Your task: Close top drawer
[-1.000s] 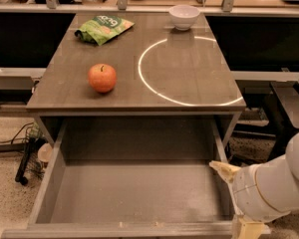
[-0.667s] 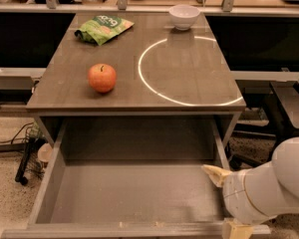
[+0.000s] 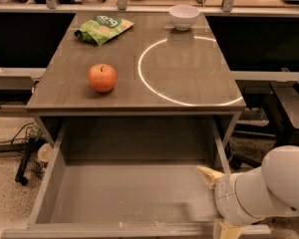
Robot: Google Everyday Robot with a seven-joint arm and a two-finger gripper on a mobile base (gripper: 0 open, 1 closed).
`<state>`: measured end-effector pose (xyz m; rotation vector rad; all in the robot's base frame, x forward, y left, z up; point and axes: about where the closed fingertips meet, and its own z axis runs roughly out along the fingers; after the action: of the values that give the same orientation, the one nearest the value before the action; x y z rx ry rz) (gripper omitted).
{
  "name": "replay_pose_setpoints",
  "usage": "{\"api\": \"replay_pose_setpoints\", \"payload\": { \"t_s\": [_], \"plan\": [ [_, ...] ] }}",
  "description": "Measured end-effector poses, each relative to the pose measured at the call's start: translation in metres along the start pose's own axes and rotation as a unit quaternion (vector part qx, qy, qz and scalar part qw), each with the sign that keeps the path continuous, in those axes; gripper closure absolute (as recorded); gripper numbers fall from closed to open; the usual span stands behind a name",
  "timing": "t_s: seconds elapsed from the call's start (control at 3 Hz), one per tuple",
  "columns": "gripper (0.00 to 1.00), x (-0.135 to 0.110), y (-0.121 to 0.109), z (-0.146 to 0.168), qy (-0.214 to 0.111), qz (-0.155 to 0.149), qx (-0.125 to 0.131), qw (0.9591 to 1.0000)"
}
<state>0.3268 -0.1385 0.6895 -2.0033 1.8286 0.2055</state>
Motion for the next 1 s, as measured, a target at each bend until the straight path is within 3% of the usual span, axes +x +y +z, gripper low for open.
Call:
{"api": "replay_pose_setpoints", "payload": {
  "t_s": [0.67, 1.0],
  "plan": [
    [0.46, -0.013, -0.028, 0.012, -0.021, -0.014, 0.028, 0.9993],
    [0.77, -0.019, -0.04, 0.011, -0.027, -0.021, 0.037, 0.9987]
  ]
}}
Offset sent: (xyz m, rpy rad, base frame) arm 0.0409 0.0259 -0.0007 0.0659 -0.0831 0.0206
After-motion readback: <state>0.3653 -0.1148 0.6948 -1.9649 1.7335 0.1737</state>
